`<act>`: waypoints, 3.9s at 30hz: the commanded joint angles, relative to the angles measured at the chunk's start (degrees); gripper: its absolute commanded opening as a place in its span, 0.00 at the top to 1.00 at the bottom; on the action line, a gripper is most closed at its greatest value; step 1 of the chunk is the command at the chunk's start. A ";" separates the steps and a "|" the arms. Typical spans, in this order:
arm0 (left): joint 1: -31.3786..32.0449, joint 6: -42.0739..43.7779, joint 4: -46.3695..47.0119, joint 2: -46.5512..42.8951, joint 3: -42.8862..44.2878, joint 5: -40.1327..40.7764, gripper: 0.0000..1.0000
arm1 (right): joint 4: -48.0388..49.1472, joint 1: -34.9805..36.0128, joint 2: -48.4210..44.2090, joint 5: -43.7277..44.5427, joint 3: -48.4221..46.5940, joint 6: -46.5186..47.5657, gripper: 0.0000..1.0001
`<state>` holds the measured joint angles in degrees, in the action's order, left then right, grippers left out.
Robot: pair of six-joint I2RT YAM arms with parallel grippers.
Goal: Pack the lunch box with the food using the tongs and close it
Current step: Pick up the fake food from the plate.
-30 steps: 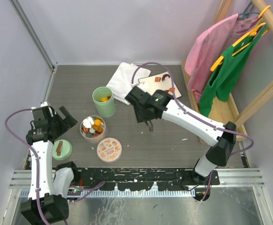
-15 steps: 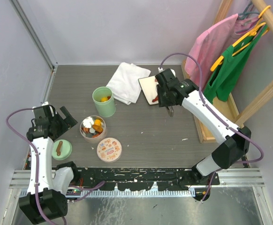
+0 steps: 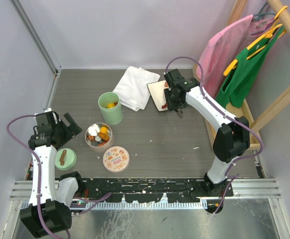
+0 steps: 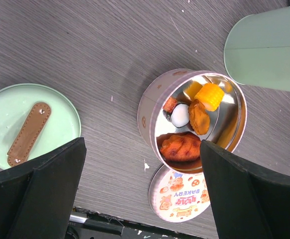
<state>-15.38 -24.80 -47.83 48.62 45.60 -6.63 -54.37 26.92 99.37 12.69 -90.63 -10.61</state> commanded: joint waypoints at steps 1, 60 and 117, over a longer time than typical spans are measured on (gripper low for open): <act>0.17 0.24 1.61 -0.03 1.02 0.81 0.02 | 0.73 0.26 -2.81 -3.96 2.08 -0.19 0.52; 0.13 0.19 1.69 0.37 1.02 -0.19 0.02 | 0.39 0.24 3.15 -1.25 -0.50 -6.92 0.52; 0.13 0.30 1.80 0.51 1.04 -0.75 0.02 | -0.39 0.42 7.87 -3.41 -4.73 -3.90 0.58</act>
<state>-15.38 -24.80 -47.83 49.54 45.63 -6.48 -55.79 27.05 108.05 8.05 -93.23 -14.17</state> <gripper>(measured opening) 0.980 0.445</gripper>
